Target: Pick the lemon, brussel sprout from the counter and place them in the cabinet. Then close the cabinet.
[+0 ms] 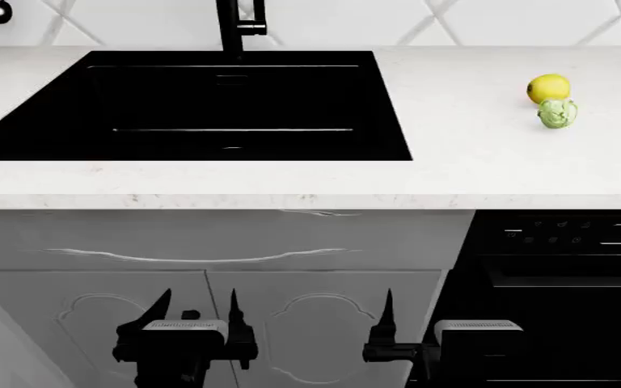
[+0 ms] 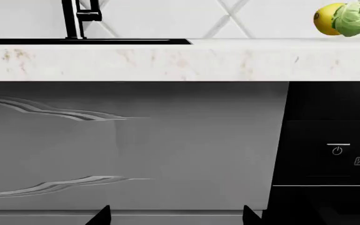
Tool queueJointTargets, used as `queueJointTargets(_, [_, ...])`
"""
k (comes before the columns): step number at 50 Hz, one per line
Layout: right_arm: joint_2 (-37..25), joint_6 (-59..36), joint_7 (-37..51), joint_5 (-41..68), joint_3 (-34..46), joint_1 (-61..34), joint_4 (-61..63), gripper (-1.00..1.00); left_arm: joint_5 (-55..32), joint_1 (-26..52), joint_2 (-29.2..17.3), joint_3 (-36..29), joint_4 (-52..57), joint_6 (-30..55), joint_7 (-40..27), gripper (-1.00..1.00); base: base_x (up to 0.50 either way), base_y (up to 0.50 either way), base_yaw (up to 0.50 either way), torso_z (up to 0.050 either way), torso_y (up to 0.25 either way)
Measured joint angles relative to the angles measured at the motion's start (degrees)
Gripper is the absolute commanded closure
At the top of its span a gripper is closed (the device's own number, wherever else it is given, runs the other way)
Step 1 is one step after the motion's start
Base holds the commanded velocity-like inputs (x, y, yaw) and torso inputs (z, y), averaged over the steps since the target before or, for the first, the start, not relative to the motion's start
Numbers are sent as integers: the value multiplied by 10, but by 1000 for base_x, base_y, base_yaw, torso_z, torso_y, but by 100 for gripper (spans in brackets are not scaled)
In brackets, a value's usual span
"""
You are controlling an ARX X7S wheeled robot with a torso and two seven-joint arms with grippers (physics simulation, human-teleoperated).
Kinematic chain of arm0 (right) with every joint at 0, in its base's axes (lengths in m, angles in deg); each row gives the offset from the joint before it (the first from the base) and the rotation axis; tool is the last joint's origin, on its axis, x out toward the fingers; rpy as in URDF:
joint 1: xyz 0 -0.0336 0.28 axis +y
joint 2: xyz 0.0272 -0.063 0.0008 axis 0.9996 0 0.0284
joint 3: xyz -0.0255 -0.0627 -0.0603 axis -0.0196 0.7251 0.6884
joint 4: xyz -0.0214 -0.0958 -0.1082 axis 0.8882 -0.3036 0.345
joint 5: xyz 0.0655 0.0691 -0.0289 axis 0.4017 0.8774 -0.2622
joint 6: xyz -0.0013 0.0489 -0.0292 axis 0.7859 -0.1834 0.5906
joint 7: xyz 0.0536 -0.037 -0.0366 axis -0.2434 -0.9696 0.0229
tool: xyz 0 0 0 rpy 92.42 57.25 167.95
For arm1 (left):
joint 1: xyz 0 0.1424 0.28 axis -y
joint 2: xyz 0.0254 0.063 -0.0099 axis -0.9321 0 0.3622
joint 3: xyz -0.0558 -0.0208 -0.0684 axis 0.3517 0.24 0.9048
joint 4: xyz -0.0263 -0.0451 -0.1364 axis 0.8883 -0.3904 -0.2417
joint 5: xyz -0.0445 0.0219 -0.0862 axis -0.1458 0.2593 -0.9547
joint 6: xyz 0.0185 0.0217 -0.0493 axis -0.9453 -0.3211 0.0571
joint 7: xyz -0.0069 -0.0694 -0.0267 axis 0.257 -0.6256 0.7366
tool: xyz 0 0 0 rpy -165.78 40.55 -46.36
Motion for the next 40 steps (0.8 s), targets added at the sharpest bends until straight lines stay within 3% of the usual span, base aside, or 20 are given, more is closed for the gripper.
queueJointTargets(14, [-18, 5, 18, 13, 19, 2, 5, -100, -13, -1, -17, -24, 39, 27, -16, -100, 0, 0, 0, 0, 0])
queueJointTargets(23, [-34, -26, 26, 23, 30, 0, 53, -100, -20, 14, -34, -39, 119, 97, -25, -100, 0, 0, 0, 0, 0])
queueJointTargets(40, [-80, -261, 16, 105, 5, -83, 251, -100, -64, 135, -73, -44, 306, 350, -12, -100, 0, 0, 0, 0, 0])
